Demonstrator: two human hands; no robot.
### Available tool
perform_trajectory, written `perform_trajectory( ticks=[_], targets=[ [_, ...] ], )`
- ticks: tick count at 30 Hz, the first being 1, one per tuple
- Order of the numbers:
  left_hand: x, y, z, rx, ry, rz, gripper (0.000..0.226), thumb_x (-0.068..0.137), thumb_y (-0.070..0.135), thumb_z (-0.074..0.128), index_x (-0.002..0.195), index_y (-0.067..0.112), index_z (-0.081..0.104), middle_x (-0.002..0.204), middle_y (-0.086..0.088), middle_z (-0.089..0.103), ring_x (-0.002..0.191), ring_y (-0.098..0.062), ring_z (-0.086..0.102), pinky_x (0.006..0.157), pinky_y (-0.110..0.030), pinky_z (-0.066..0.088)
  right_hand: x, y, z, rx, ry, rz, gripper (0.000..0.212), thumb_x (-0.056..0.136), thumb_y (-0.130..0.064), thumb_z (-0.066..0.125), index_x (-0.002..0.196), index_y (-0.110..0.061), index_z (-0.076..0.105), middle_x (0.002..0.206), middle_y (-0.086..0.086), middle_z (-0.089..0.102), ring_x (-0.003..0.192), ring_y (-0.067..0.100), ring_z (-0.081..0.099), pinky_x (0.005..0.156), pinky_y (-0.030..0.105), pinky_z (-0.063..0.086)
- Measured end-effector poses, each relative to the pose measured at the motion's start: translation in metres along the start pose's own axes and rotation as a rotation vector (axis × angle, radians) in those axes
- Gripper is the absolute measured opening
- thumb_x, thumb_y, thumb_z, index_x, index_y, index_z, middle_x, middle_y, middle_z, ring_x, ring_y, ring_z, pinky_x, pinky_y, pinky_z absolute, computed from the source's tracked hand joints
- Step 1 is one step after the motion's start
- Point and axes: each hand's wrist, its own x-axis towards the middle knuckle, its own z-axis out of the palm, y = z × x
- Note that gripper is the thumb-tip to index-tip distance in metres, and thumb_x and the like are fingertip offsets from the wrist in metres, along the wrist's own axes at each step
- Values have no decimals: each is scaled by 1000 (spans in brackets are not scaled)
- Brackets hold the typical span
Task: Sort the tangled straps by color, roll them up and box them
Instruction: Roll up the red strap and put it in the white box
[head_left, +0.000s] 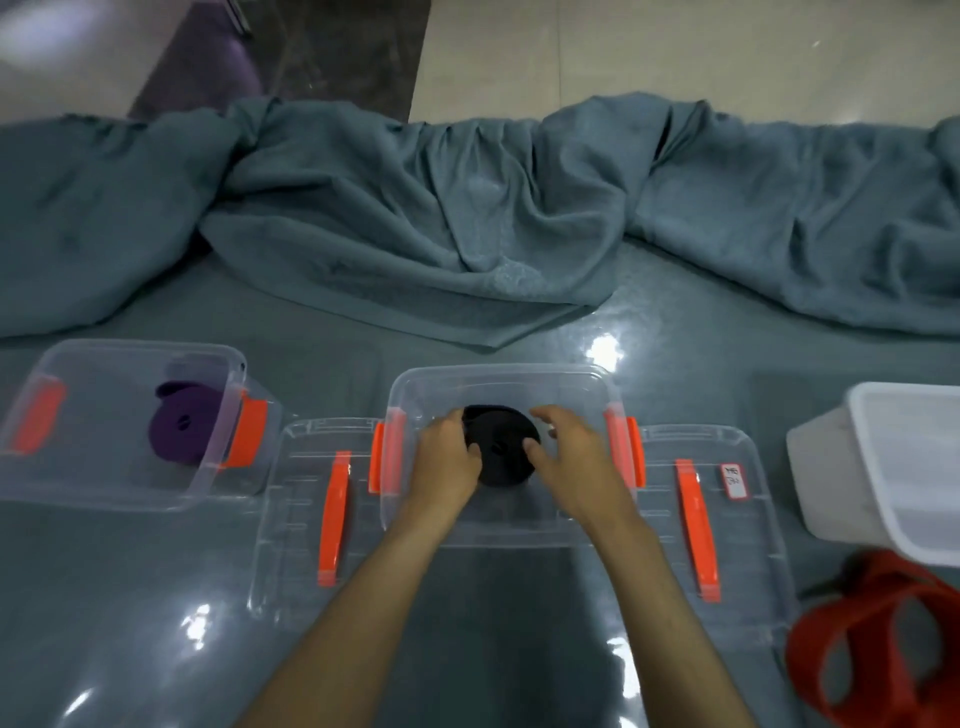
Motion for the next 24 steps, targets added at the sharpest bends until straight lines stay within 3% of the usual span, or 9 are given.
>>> perform_trajectory(
  ticks=[5,8,11,14,16,20,24],
  targets=[
    [-62,8,-21,233,99,265,32,103,20,61,135,14,64,128,-9,68,116,-29,65,95,-40,53,-63,0,-29,18,247,-241,27,99,-9,67,124,-17,71,121,-6,71,107,6,64,93,23,53],
    [-110,5,-27,293,159,387,24,100,22,70,121,10,73,110,-8,75,100,-31,71,82,-44,59,-102,17,-38,-6,310,-223,25,99,-8,67,120,-19,72,116,-11,71,100,1,63,90,11,48],
    [-150,-2,-22,336,174,475,25,91,15,81,114,7,77,107,-11,76,96,-35,73,83,-46,61,-139,40,-42,-46,318,-175,23,98,-7,68,118,-19,73,113,-8,72,99,9,67,90,24,54],
    [-179,-7,-13,400,147,497,33,90,15,81,121,7,76,127,-15,71,115,-37,69,96,-48,58,-175,57,-49,-119,300,-93,22,97,-8,69,116,-18,73,115,-2,73,102,19,70,89,33,55],
    [-192,-5,-8,418,107,485,36,91,15,79,126,7,74,135,-17,67,124,-38,65,102,-50,55,-198,67,-56,-174,316,-40,23,94,-6,72,113,-18,74,112,-1,73,99,22,71,83,31,52],
    [-207,5,6,404,109,596,39,74,2,89,111,4,78,115,-19,73,103,-40,73,86,-50,61,-240,78,-66,-309,376,65,23,91,-11,75,111,-21,74,109,-3,74,96,24,73,75,35,54],
    [-221,24,27,382,45,609,32,81,3,79,112,6,76,119,-15,71,106,-39,69,87,-48,57,-271,91,-80,-352,369,113,22,93,-14,72,114,-20,73,112,0,73,101,27,72,79,44,58]
  ],
)
